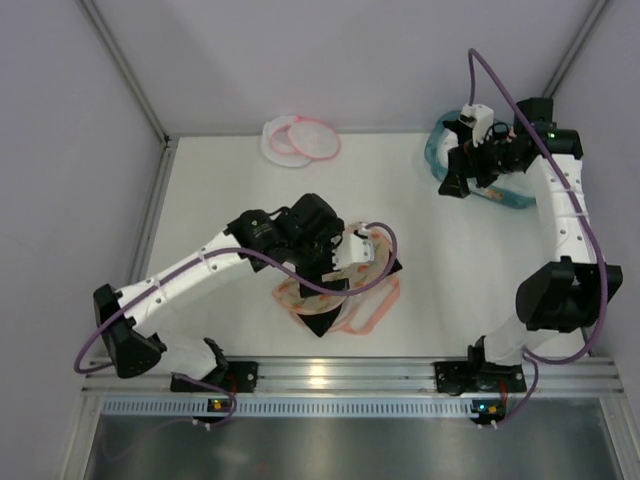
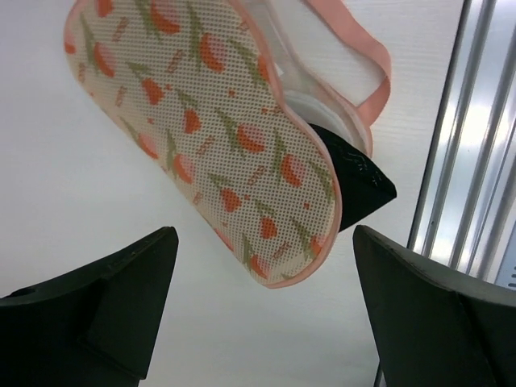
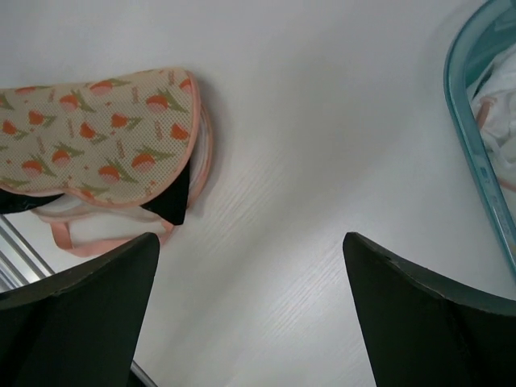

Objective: Place the bra in the laundry bag and zip it closed
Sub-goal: Close the laundry bag at the center of the board, then adjust the laundry bag at the center of the board.

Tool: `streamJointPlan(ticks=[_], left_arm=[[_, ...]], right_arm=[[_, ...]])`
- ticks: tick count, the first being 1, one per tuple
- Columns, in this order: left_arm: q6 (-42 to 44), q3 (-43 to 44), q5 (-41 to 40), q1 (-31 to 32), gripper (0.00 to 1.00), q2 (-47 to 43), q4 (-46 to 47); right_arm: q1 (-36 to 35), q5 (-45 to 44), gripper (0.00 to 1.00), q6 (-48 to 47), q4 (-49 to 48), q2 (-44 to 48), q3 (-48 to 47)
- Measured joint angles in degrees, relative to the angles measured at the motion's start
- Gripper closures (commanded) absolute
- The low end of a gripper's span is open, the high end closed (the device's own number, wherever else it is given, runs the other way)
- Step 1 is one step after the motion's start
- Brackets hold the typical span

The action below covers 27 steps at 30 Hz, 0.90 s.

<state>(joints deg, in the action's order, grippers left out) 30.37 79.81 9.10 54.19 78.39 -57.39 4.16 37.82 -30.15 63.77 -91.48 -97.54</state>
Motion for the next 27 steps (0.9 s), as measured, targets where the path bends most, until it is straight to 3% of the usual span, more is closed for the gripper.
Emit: streamJointPlan(ticks=[1,2,6,10,15,23,27], left_arm=[[0.8,0.0,0.6,0.7,0.12,0.9,-0.1],[1.4,0.2,0.8,1.9,0.22,2.3,-0.2],[3.7,3.5,2.5,10.2,0.33,13.2,-0.5],[4.7,4.1,4.2,15.4,0.35,22.6,0.0],[4.3,4.1,3.5,15.8,0.36,30.0,-0.2],[4.2,-2.9,1.2,14.5,0.35,32.6,1.4],[6.1,-5.0,0.5,10.9,0.34,31.8,1.1]], right_arm=[[-0.9,-0.2,0.02,0.4,0.5,-1.0,-1.6],[-1.8,-0.3,0.02,0.9,1.0,-2.1,-3.2],[-4.6,-1.3,0.02,3.1,1.5,-5.8,-8.5],[-6.3,-4.2,0.00,4.3,2.4,-7.1,-11.9],[-6.5,-6.4,0.01,5.9,2.4,-8.2,-15.3],[-8.2,-7.2,0.01,7.9,1.9,-11.1,-15.4],[-9.7,-6.8,0.01,7.5,1.0,-14.6,-16.2]])
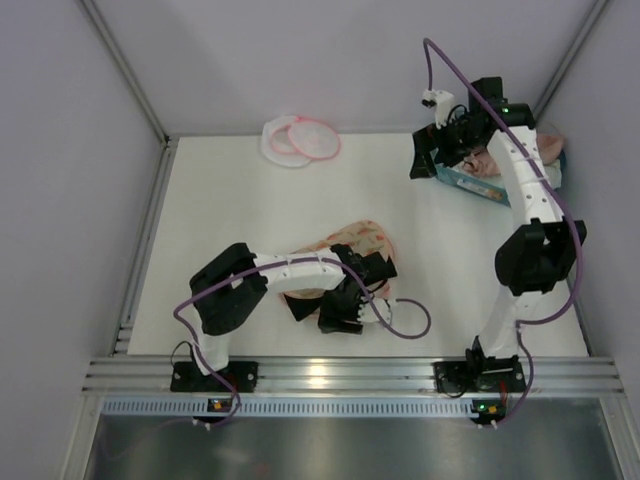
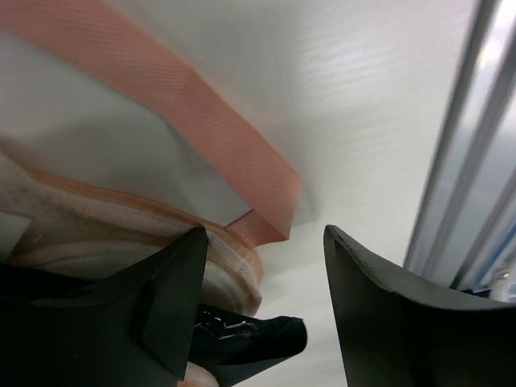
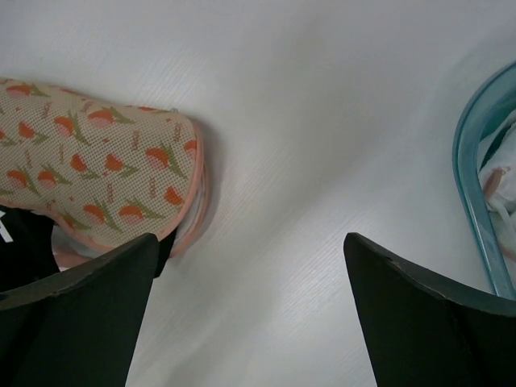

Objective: Place the bra in the laundry bag and zip it closed
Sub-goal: Adjust the laundry bag at the center of the board.

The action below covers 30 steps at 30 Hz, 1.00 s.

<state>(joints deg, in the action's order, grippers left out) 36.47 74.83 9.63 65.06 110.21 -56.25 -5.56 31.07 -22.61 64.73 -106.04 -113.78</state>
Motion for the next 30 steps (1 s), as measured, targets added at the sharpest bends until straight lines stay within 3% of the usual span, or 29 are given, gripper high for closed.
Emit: streamJointPlan(ticks=[6,11,14,18,24,30], left_arm=[[4.8,-4.0,-4.1,-9.8,0.33,-3.0,2.9],[10.0,-7.6,-7.0,-18.7,0.28,-7.1,8.0],[12.2,-9.5,-7.1,-22.6,0.26,-13.2,9.8],[12.7,-10.1,-4.4,-23.1,0.23,-26.0,11.4],[6.2,-10.8,-1.0,-25.4,0.21,-38.2,11.8],[-5.3,-10.7,5.1,-39.8,0.22,-37.5,10.3]], right_arm=[[-1.4,1.4,0.03,-0.4,-5.2,-10.2,-5.2],[-3.3,3.7,0.06,3.1,-13.8,-13.0,-0.9],[-4.8,4.8,0.09,4.9,-18.9,-13.6,1.3],[-6.6,7.4,0.15,8.7,-26.4,-16.3,1.3],[-8.7,12.0,0.17,16.3,-35.6,-23.8,1.4],[-9.8,17.4,0.18,22.3,-38.9,-26.8,8.2]])
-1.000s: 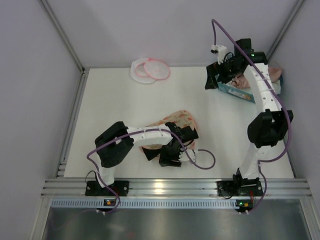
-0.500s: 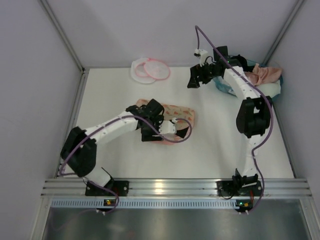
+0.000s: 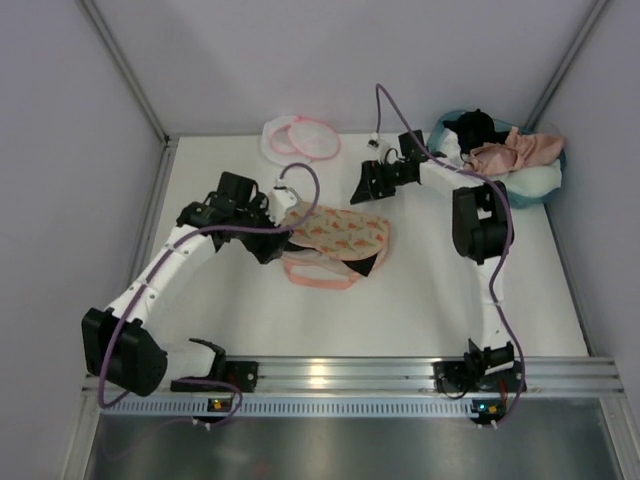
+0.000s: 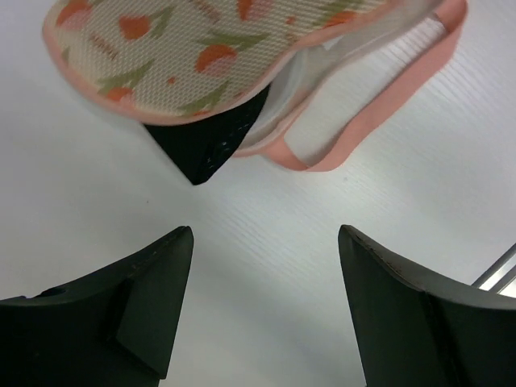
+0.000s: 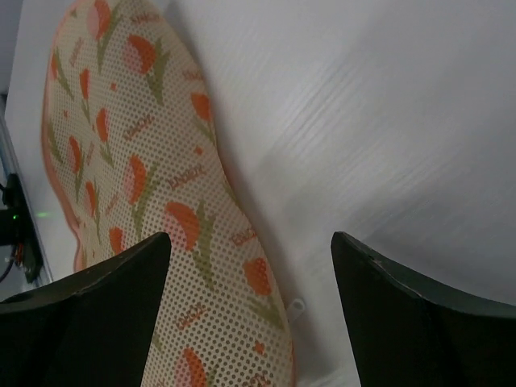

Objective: Place the bra in the laundry bag and zip it closed
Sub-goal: Adjust the laundry bag at the center of the board.

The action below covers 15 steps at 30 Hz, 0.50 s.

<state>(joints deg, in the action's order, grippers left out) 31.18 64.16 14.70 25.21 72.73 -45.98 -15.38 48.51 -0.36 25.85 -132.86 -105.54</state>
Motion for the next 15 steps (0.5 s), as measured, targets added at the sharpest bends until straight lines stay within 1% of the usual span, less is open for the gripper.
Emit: streamJointPlan(ticks=[2,4,6,8,10,12,15], left_arm=[[-4.3,0.5,3.2,-6.2,0.23,0.7,-0.5],[-8.8,0.7,6.6,-12.6,0.24,1.5,-0.4],[-12.0,0.6,7.9,-16.6,0.24,2.1,-0.3],[-15.3,-0.3,9.0,-18.2,0.25,2.4,0.1],[-18.0,-1.7,10.3,-18.3,0.26,2.7,0.6],[-20.9,-2.9,11.2,-18.2,0.27,3.9,0.8],[-24.5,-4.2,11.3,-18.4,0.27,6.7,2.3]], right_arm=[[0.0,1.9,0.20,0.7,-0.4,0.2,3.2],[0.0,5.0,0.24,1.7,-2.3,1.3,8.0],[-0.3,5.4,0.30,1.7,-2.5,4.6,13.3],[-0.8,5.7,0.32,1.3,-1.9,7.5,18.0],[-1.7,6.0,0.33,0.4,-1.1,10.2,22.5],[-2.7,6.1,0.28,-0.2,-0.3,12.7,26.5],[-4.2,7.0,0.25,-1.6,1.8,16.6,31.7]])
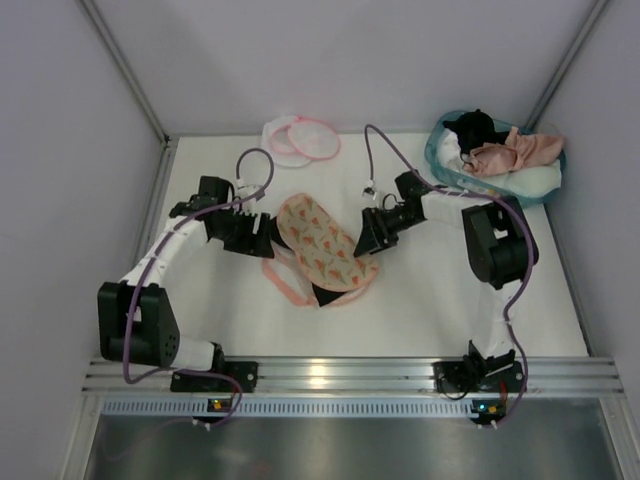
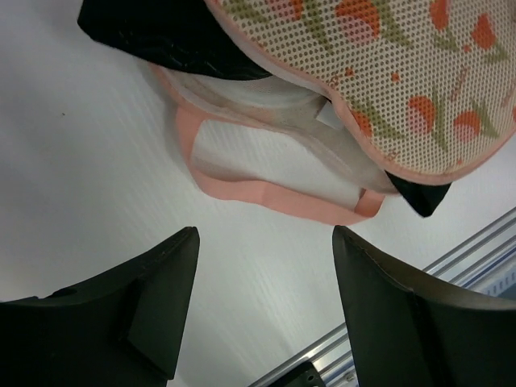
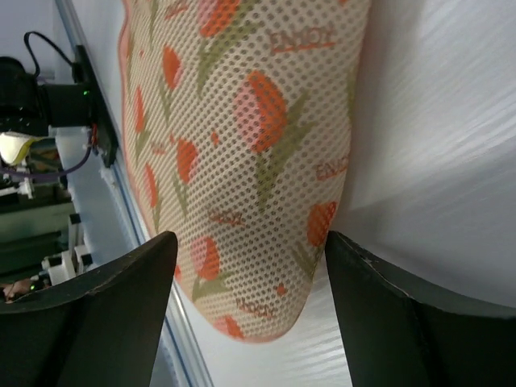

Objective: Place the bra in the laundry bag and zip it closed
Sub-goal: Adjust the laundry bag at the center of the board.

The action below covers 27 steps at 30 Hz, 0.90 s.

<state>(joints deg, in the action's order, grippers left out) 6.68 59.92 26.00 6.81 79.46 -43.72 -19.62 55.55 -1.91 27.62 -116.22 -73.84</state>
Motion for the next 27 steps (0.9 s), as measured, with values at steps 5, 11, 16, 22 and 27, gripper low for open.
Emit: streamJointPlan(ticks=[5,11,16,22,27], left_arm=[[-5.6,-3.1,2.8,-1.8,0.29,4.5,3.7],[-8.5,-3.3,6.2,-2.3,0.34,11.2,8.3],[-8.7,-2.0,7.8,-2.3,0.43,17.7,10.5],[-7.1,3.8,13.1,-2.3,0.44,25.7,12.0],[-5.0,7.6,18.2,-0.6,0.44,30.7,12.7]], right_arm=[[-2.3,1.4,0.21,-4.6,5.4,4.7,3.1],[-7.5,-0.3,0.13,-11.3,11.6,11.1,4.2],[-5.9,-5.3,0.05,-13.1,12.2,18.4,4.2],[0.0,-18.5,0.01,-14.2,5.8,30.4,4.9],[0.3,-34.3,0.00,-13.3,-3.7,38.6,7.7]])
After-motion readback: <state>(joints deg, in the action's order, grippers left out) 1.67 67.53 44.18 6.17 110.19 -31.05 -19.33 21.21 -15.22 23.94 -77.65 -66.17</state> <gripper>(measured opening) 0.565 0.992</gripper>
